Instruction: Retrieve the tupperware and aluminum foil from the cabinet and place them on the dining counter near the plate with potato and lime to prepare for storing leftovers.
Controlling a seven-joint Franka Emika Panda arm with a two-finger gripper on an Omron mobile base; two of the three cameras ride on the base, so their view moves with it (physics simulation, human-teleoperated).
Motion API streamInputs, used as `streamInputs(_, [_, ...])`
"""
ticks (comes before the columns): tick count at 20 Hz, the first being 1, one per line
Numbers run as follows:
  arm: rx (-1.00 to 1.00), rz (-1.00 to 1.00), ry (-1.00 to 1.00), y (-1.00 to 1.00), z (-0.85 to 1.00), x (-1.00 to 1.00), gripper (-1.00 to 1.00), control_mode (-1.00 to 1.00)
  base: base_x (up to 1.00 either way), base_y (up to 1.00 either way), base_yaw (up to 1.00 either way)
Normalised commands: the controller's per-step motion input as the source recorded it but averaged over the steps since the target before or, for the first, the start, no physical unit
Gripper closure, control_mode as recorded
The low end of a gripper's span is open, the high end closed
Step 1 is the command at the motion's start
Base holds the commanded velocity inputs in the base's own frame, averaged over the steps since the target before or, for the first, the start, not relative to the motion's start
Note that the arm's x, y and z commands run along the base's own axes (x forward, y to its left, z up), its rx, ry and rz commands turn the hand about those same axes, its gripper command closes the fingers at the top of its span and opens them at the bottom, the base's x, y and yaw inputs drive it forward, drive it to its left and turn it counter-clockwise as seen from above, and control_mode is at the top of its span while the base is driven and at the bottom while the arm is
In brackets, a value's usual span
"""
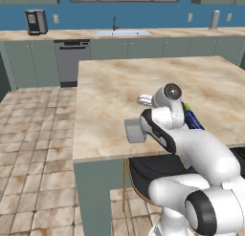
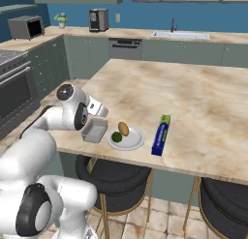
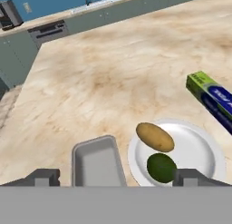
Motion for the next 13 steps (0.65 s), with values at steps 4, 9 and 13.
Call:
streamInputs(4, [0.03, -0.05, 0.0, -0.45, 0.76, -0.77, -1.0, -1.0, 0.0, 0.0, 0.0])
streamInputs(9, [0.21, 0.01, -0.1, -0.93, 0.08, -0.47, -1.0, -1.0, 0.0, 0.0, 0.0])
streamInputs(13, [0.3, 0.04, -0.11, -1.0, 0.0, -0.58, -1.0, -1.0, 0.0, 0.0, 0.0])
